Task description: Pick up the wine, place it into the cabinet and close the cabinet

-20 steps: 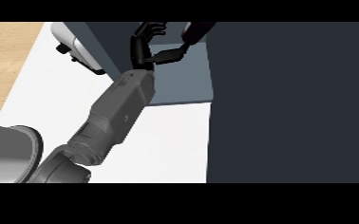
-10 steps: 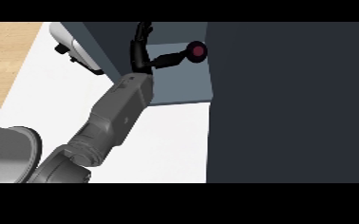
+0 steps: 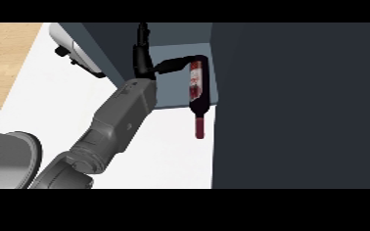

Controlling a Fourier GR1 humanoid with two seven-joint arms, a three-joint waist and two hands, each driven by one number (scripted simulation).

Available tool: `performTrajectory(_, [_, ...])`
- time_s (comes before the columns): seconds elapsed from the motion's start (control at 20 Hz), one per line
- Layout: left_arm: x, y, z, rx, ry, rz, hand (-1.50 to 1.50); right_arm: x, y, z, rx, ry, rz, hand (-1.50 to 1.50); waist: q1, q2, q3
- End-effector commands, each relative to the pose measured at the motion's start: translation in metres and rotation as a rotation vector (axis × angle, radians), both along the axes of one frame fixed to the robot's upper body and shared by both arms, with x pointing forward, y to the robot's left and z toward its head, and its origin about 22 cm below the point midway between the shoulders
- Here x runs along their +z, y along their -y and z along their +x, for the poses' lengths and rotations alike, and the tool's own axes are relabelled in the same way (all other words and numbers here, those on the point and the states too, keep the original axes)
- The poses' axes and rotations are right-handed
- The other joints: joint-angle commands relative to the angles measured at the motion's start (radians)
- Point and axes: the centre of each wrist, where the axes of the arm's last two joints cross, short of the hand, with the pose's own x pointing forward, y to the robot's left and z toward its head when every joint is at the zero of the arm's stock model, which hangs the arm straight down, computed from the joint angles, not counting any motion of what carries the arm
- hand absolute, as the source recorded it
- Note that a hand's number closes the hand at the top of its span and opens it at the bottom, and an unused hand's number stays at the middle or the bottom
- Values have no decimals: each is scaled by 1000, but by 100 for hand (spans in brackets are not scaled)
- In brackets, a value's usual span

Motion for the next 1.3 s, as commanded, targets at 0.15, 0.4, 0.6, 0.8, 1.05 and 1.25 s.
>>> performTrajectory(0.15, [-29, -34, -12, 28, 7, 1, -150, 5, 0, -20, 7, 9, 6, -150, 1, 6, -5])
performTrajectory(0.4, [-17, -26, -6, -15, 33, -23, -150, 15, 2, -17, 20, 38, 23, -150, 4, 5, -5])
performTrajectory(0.6, [-29, -25, -13, -90, 24, -18, -150, 10, -4, -8, 5, 33, -1, -150, 18, 3, -5])
performTrajectory(0.8, [-24, -11, -12, -99, 28, -45, -150, 11, -6, -21, 14, 33, 20, -150, 2, 0, -5])
performTrajectory(1.05, [-26, -12, -14, -137, 33, -77, -150, 16, -5, -16, 28, 25, 13, -150, 19, -6, -5])
performTrajectory(1.25, [-33, -15, -18, -134, 57, -121, -150, 5, -6, -12, 29, 14, 26, -150, 10, -7, -4])
